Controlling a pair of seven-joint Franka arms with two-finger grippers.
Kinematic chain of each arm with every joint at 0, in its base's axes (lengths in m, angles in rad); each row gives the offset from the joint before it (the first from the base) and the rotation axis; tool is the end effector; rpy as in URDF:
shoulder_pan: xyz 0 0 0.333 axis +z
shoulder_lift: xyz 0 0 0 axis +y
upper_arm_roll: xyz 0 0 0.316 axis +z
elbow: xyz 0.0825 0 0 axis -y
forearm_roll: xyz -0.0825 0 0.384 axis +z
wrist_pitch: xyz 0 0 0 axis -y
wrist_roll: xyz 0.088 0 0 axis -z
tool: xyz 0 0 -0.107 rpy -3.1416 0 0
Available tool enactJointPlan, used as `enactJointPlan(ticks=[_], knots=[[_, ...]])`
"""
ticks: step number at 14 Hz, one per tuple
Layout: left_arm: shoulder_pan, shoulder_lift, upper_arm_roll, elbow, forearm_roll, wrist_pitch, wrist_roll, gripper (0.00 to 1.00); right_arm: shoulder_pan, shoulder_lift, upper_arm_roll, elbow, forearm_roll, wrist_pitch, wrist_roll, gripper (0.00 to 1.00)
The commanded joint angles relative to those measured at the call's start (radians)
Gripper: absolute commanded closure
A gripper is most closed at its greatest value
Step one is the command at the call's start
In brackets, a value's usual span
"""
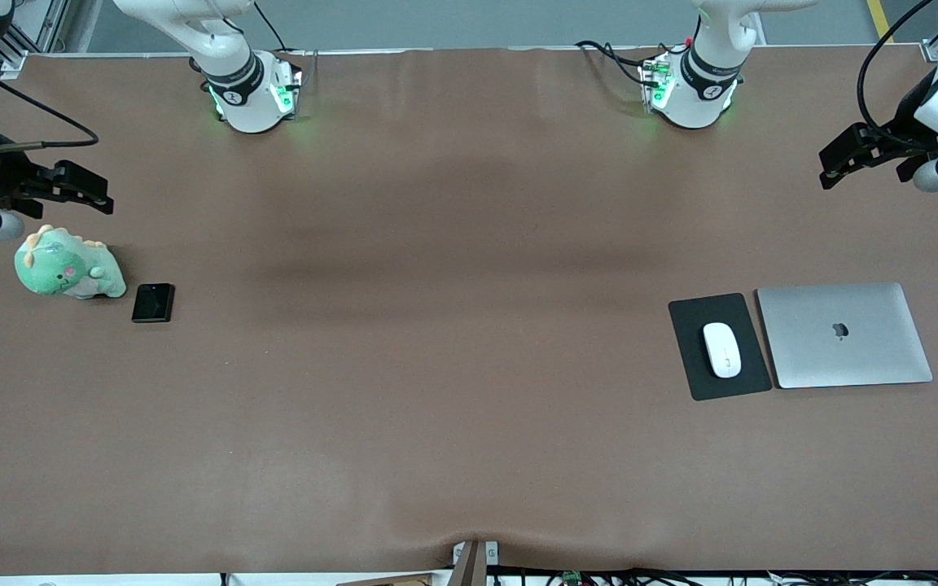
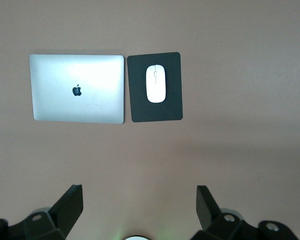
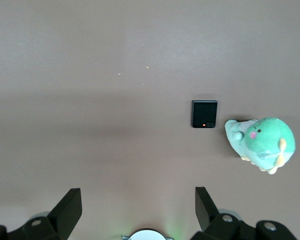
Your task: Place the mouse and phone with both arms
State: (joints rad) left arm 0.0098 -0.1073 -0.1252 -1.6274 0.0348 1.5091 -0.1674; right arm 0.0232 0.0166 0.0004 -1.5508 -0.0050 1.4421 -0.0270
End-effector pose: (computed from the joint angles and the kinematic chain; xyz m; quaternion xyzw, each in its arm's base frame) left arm 0.5112 -0.0592 0.6496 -0.9993 -0.0274 0.0025 0.0246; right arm 0.5453 0.0123 0.6142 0.9977 0.0251 -0.0626 0.0024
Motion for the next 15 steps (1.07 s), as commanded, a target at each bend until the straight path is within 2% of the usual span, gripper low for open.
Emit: enactJointPlan(ticks=[1,11,15], knots=[[0.007,-0.008,-0.004,0.009,-0.019,-0.013,0.019,0.0,-0.005,0.002,0.007,0.014,-0.021,-0.016,0.01,0.0],[0.004,0.015,-0.004,0.046,-0.007,-0.015,0.02,0.0,-0.012,-0.003,-0.006,0.017,0.019,-0.011,0.107,0.0],[0.004,0.017,-0.004,0.046,-0.006,-0.015,0.025,0.0,-0.025,0.014,-0.008,0.073,0.019,-0.012,0.099,0.0]])
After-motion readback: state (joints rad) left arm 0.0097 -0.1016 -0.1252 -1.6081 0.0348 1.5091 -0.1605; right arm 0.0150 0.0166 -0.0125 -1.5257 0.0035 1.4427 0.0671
